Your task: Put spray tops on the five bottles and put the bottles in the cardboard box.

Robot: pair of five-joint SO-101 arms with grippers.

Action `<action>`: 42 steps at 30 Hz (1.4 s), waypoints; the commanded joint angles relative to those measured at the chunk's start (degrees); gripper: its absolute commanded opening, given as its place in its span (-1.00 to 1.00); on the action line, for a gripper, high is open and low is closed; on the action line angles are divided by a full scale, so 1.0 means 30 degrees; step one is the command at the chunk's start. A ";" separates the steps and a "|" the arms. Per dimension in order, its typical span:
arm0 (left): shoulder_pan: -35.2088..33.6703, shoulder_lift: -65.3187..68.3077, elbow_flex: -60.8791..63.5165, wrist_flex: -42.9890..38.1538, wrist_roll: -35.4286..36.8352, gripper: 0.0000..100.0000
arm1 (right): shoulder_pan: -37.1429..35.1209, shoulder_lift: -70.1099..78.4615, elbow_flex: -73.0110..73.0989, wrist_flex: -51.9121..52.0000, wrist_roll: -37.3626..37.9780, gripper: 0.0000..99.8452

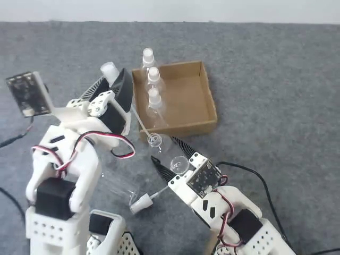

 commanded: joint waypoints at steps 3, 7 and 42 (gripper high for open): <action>0.0088 -0.0293 0.0278 -0.0527 0.0088 -0.97 | -0.0073 -0.0337 -0.0205 -0.0484 0.0352 -0.99; 0.0088 -0.0293 0.0835 -0.0557 0.0117 -0.97 | -0.0073 -0.0337 -0.0205 -0.0484 0.0352 -0.99; 0.3722 -0.0264 0.5201 -0.0557 -0.1289 -0.97 | -0.0015 -0.0337 0.0352 -0.0484 0.0264 -0.99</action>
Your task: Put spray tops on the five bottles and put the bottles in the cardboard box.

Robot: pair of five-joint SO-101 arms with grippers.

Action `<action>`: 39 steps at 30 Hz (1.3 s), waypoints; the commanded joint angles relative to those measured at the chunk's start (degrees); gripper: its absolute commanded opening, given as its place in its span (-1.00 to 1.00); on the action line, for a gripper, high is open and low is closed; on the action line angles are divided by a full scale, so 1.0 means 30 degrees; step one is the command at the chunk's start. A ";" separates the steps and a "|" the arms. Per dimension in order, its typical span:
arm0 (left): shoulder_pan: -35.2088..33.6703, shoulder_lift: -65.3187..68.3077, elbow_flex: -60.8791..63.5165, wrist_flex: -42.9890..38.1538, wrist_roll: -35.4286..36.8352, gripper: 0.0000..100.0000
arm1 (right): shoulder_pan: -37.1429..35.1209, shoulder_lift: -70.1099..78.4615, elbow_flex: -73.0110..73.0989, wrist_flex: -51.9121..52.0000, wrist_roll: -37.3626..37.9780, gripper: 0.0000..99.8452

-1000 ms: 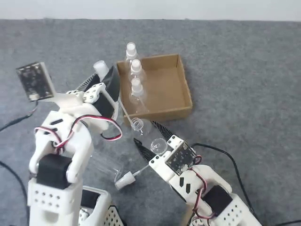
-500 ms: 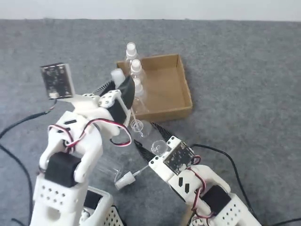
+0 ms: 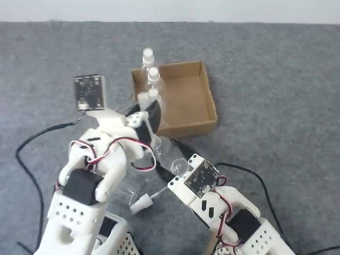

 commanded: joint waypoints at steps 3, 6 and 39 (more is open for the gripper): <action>0.0791 -0.0264 0.0132 -0.0527 -0.0967 -0.97 | 0.0542 -0.0337 -0.0264 -0.0484 0.0234 -0.99; 0.0791 -0.0264 0.0220 -0.0440 -0.0967 -0.97 | 0.1275 -0.0337 -0.0293 -0.0513 0.0234 -0.98; 0.3546 -0.0264 0.1656 -0.0527 -0.4103 -0.97 | 0.1480 -0.0337 -0.0322 -0.0484 -0.2168 -0.99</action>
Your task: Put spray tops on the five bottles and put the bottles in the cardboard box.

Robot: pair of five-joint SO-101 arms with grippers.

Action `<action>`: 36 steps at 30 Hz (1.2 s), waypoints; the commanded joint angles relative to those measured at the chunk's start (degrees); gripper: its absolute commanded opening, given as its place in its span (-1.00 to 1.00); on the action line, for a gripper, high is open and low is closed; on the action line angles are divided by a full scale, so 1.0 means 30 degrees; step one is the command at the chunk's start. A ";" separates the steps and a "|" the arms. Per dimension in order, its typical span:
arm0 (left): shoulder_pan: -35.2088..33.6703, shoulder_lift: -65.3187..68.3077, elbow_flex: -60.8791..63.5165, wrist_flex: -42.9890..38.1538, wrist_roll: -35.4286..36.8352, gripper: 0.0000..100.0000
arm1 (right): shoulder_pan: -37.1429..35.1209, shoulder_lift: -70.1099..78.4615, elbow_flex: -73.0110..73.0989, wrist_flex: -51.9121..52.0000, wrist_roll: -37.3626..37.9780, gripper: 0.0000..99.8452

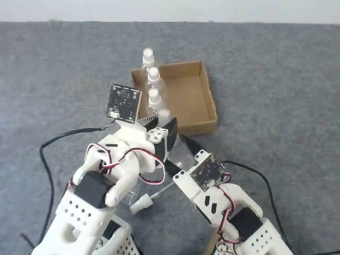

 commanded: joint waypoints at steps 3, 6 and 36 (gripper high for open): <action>0.0440 -0.0234 -0.0015 -0.0527 -0.1582 -0.97 | 0.0073 -0.0366 -0.0322 -0.0484 -0.2491 -0.99; 0.0469 -0.0234 -0.0015 -0.0527 -0.1612 -0.97 | 0.0073 -0.0366 -0.0322 -0.0484 -0.2462 -0.99; 0.0410 -0.1172 0.0366 -0.0410 -0.1553 -0.61 | 0.1187 -0.0366 -0.0293 -0.0513 -0.2462 -0.99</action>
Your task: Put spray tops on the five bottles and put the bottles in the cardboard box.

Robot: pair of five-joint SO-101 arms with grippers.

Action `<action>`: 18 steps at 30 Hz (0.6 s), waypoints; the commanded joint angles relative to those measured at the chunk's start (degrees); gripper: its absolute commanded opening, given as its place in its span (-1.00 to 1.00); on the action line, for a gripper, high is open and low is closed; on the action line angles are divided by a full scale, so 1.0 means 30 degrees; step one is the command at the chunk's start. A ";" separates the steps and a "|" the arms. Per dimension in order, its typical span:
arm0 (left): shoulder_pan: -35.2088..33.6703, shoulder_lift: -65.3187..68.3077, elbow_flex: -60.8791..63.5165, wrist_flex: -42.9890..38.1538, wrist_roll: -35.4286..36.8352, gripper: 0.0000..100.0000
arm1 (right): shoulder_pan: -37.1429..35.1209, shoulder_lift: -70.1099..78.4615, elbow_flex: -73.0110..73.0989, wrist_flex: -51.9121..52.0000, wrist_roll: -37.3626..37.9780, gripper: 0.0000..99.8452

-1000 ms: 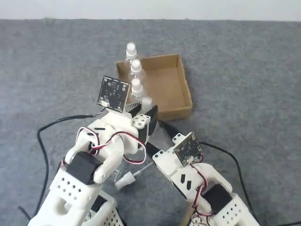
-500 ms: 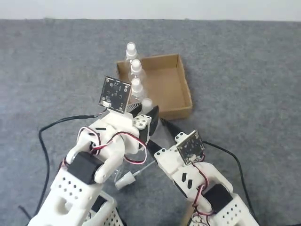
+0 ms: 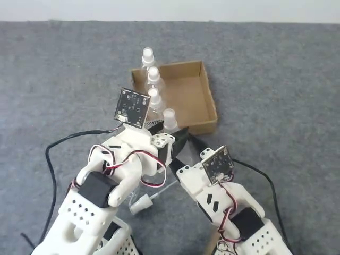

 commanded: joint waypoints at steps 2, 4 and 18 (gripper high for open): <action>0.0117 -0.2520 -0.0220 -0.0264 -0.0117 -0.61 | 0.0190 -0.0366 -0.0293 -0.0513 -0.0059 -0.99; -0.0322 -0.4190 0.0249 -0.0264 -0.0117 -0.60 | 0.0190 -0.0366 -0.0293 -0.0513 -0.0059 -0.99; -0.2403 -1.3363 0.3824 -0.0381 -0.0117 -0.50 | 0.0220 -0.0366 -0.0293 -0.0366 -0.0029 -0.99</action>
